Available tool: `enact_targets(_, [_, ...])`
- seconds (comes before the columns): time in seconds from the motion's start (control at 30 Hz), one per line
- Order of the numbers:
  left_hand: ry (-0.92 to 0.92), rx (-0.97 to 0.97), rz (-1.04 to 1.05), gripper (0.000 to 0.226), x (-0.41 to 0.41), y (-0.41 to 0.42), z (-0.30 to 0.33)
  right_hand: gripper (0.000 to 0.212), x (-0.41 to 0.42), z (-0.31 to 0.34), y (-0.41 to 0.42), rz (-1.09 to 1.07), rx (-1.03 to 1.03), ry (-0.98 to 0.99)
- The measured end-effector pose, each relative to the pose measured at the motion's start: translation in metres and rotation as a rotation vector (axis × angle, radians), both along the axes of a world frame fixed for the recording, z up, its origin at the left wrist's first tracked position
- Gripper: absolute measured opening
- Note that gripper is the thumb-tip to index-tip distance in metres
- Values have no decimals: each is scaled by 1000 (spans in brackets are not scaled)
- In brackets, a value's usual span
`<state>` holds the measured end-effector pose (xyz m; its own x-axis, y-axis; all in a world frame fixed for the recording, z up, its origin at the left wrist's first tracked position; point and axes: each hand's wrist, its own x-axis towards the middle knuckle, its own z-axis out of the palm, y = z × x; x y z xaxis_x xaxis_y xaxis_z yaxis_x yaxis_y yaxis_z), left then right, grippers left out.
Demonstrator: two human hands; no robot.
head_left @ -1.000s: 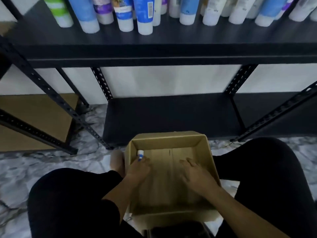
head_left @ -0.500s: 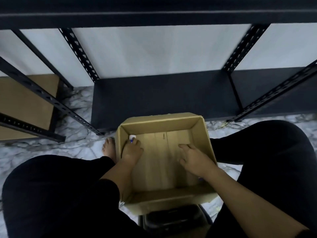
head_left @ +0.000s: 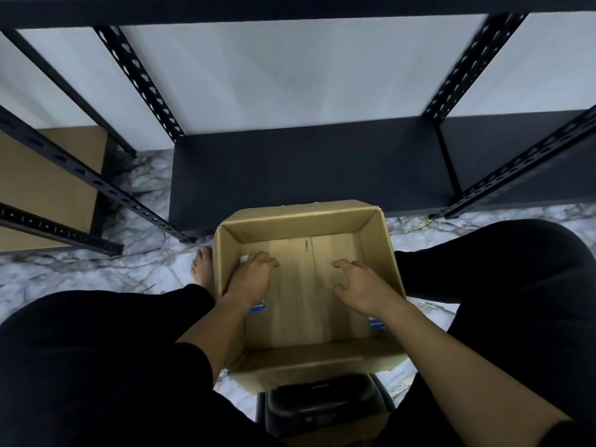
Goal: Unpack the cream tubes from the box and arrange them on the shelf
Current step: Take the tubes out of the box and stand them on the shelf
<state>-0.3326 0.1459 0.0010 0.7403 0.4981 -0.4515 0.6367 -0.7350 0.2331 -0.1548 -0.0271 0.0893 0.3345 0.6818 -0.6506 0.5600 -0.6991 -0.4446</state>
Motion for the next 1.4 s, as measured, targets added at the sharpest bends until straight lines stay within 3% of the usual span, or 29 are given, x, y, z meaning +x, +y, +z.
enact_targets(0.13, [360, 231, -227, 44, -4, -1, -8, 59, 1, -3, 2, 4, 3, 22])
enact_targets(0.23, [447, 282, -298, 41, 0, -6, -10, 60, 3, -5, 3, -3, -5, 32])
enact_targets(0.33, [311, 158, -176, 43, 5, -3, -10, 60, 5, -5, 4, -11, -20, 66])
enact_targets(0.5, [8, -345, 205, 39, 2, 4, -10, 59, 10, -5, 4, 0, -59, 101])
enact_targets(0.7, [-68, -511, 241, 38, 1, -14, -7, 57, 17, -11, 4, 61, -108, 65])
enact_targets(0.83, [-69, -589, 139, 37, 6, -31, -2, 56, 20, -21, 5, 131, -175, 33])
enact_targets(1.03, [-109, -571, 64, 37, 11, -52, -2, 46, 25, -39, 12, 271, -235, -109])
enact_targets(1.27, [-75, -353, 169, 47, 11, -54, -3, 45, 27, -51, 14, 460, -274, -243])
enact_targets(1.4, [-97, -346, 217, 49, 7, -54, -3, 40, 28, -57, 14, 540, -297, -314])
